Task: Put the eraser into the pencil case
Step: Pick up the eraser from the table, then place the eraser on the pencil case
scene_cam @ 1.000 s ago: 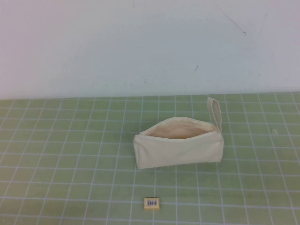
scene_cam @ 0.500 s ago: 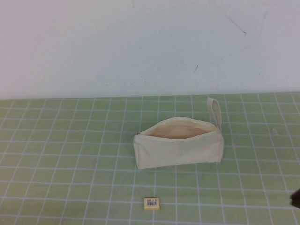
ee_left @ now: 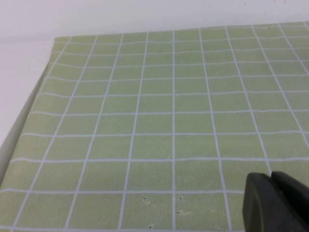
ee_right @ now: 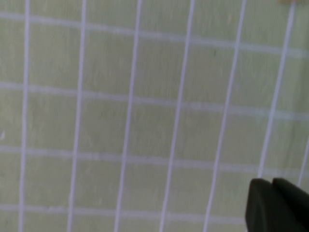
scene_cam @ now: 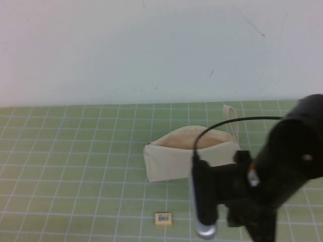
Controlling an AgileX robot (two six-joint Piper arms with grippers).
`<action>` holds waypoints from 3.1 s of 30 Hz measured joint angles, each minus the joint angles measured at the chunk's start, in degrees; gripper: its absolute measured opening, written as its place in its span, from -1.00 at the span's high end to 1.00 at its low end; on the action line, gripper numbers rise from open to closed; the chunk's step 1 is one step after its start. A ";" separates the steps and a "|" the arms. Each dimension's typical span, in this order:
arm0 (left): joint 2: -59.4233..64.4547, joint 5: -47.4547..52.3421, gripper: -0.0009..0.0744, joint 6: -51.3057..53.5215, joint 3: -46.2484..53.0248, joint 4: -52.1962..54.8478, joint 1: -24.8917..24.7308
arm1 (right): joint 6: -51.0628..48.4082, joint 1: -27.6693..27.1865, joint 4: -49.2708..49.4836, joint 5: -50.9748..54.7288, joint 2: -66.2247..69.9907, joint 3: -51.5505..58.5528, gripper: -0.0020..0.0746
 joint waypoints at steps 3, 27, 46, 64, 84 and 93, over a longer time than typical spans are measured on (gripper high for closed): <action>0.00 0.00 0.98 0.00 0.00 0.00 0.00 | -0.08 1.26 0.99 -2.01 3.97 -3.01 0.94; 0.00 0.00 0.98 0.00 0.00 -0.10 0.00 | -0.08 1.39 8.08 -3.96 33.47 -25.99 -0.11; 0.00 -0.10 0.98 0.00 0.00 -0.66 0.00 | 8.07 1.94 2.72 -3.18 33.42 -27.14 0.40; 0.00 -0.10 0.98 0.00 0.00 -1.65 0.00 | 23.67 -5.91 -7.00 -9.02 19.66 -27.14 0.40; 0.00 -0.10 0.98 0.00 0.00 -2.17 0.00 | 27.81 -8.64 -6.98 -14.30 23.03 -26.87 0.06; 0.00 -0.10 0.98 0.00 0.00 -2.17 0.00 | 34.57 -8.64 -4.00 -11.84 13.97 -26.64 0.68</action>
